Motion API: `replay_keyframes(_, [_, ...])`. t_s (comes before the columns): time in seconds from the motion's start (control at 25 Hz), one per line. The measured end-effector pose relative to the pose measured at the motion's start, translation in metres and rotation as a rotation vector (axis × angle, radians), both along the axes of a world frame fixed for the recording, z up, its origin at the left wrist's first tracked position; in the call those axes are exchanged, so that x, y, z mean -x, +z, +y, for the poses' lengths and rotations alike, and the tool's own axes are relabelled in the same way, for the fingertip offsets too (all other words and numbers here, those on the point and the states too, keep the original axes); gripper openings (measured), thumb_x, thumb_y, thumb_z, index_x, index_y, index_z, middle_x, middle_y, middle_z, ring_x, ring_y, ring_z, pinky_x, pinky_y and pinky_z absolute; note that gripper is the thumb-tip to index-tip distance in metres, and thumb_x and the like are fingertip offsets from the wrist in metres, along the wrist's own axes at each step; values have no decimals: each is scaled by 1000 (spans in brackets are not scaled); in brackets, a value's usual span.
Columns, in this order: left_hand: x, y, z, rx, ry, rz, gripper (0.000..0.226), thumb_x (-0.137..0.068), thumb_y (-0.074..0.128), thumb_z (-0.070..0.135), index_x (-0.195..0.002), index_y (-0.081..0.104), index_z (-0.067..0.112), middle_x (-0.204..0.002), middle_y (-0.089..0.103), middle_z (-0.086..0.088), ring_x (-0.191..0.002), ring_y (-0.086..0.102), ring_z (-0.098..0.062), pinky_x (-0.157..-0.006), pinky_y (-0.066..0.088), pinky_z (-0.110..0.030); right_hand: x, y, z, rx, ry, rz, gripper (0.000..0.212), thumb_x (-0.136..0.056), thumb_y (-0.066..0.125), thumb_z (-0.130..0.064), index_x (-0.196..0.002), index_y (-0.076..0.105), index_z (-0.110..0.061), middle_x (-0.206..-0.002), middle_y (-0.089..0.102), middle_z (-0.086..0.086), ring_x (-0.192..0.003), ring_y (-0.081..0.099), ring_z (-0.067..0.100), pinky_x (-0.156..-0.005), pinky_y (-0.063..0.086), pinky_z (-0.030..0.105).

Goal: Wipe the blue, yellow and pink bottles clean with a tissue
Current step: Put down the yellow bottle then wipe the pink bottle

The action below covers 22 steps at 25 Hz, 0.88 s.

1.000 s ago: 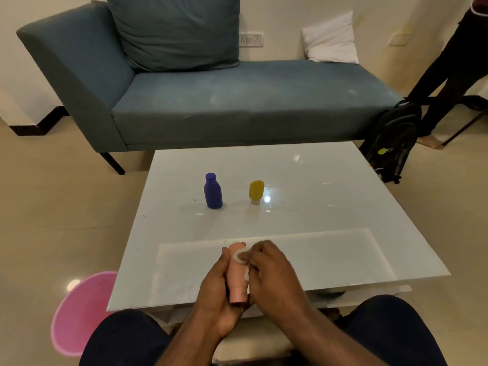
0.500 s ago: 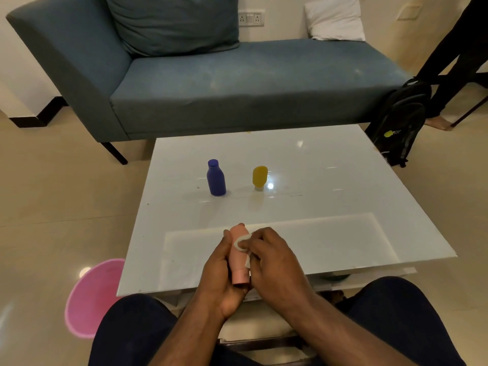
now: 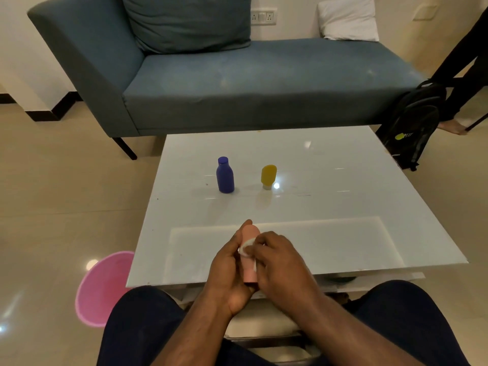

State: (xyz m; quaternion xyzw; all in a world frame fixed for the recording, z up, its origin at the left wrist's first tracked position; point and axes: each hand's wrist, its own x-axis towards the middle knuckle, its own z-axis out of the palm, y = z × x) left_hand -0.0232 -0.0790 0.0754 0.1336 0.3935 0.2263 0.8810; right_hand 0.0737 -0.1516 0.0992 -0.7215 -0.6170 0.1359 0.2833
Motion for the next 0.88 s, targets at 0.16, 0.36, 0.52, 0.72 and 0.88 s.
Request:
replay_keyframes(0.16, [-3, 0, -5, -20, -40, -7, 48, -87, 61, 44, -125, 69, 15, -127, 68, -19, -113, 63, -32, -103, 43, -48, -21, -2, 29, -40, -159, 38, 24, -90, 55, -19, -111, 65, -22, -106, 56, -6, -99, 51, 10, -86, 45, 22])
replay_keyframes(0.36, [-1, -5, -1, -12, 24, -47, 36, -99, 52, 43, -119, 74, 23, -123, 71, -16, -110, 69, -32, -96, 52, -50, 7, 0, -5, 11, 14, -12, 29, -88, 59, -18, -117, 64, -22, -112, 58, -3, -102, 49, 14, -85, 44, 22])
replay_keyframes(0.52, [-3, -2, -1, -20, -47, -20, 32, -91, 61, 42, -96, 82, 18, -113, 74, -13, -104, 69, -30, -106, 44, -52, -13, -7, 13, -24, -87, 19, 27, -84, 63, -16, -110, 67, -22, -105, 60, -1, -96, 52, 15, -83, 48, 27])
replay_keyframes(0.72, [-3, -5, -1, -24, -15, -4, 36, -95, 58, 43, -90, 83, 19, -112, 75, -13, -102, 70, -28, -96, 53, -47, 3, -4, -9, 21, 10, 11, 29, -82, 61, -11, -110, 67, -20, -105, 61, -1, -92, 52, 16, -77, 48, 27])
replay_keyframes(0.88, [-6, -9, -4, 15, -1, 11, 37, -97, 56, 43, -88, 83, 19, -109, 75, -16, -101, 70, -31, -98, 51, -52, -12, -13, 2, -19, -83, 51, 25, -82, 63, -15, -106, 68, -21, -100, 61, -2, -90, 54, 14, -79, 50, 29])
